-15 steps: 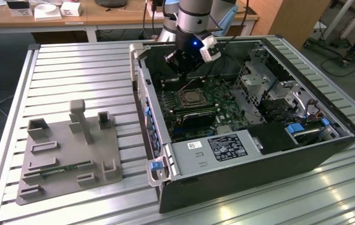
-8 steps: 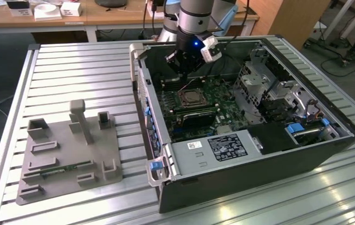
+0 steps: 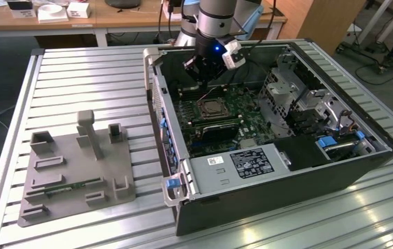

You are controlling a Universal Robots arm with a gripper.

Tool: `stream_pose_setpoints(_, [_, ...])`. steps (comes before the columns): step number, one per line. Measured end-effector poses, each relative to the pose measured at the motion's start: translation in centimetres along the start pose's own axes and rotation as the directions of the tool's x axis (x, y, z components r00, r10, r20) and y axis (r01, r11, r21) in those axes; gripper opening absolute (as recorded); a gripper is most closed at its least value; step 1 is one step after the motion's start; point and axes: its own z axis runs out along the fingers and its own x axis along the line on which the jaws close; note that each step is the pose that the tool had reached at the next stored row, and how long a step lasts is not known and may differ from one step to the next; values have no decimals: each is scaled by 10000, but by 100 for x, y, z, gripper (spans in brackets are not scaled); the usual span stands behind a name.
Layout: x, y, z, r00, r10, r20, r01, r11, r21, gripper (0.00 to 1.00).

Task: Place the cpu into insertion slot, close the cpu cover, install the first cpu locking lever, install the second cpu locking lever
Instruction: 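Install the first cpu locking lever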

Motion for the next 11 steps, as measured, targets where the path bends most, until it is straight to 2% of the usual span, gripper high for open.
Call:
stream_pose_setpoints(4, [-6,0,2,10000,-2,1,2,10000,-3,10])
stream_pose_setpoints(11, [-66,-1,23,10000,1,-1,-1,10000,0,10])
